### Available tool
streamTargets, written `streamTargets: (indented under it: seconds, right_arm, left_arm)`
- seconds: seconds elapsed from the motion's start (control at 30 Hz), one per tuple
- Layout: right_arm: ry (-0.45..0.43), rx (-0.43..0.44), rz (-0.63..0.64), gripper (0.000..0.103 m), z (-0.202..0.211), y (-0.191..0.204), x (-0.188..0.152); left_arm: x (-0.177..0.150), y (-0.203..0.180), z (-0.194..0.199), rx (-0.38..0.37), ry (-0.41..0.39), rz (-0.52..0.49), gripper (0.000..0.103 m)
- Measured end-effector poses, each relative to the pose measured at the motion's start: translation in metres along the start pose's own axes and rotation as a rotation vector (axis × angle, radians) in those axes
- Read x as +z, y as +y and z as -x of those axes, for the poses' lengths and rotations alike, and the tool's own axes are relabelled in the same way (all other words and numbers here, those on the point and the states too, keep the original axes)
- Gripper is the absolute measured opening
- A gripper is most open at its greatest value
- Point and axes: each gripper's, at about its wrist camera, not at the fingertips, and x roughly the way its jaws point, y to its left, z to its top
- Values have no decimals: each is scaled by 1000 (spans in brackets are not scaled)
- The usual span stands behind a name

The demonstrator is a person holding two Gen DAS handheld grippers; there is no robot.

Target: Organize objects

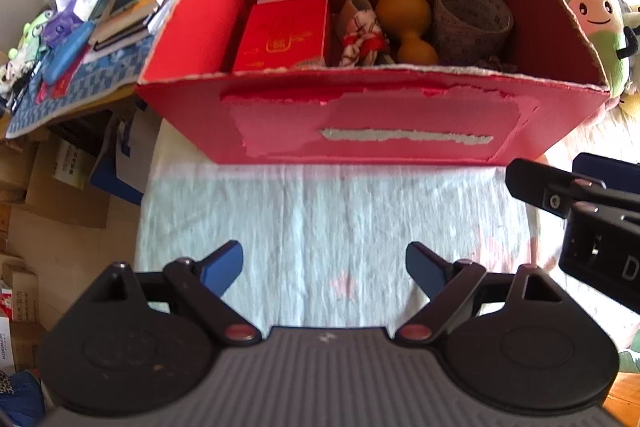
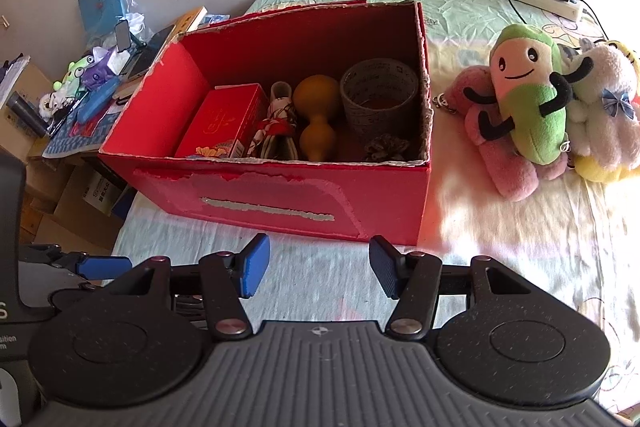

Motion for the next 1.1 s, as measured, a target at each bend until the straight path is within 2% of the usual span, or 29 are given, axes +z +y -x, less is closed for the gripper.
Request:
streamTargets:
  seconds: [0.23,1.1]
  right_arm:
    - [10,-1,1,58,1,4,6]
    - [-22,-31,-7,59,19,14,36]
  left_arm:
    - [4,-1,0,-19,20,-26,88]
    - [39,11,29,-60,-67,-87,87]
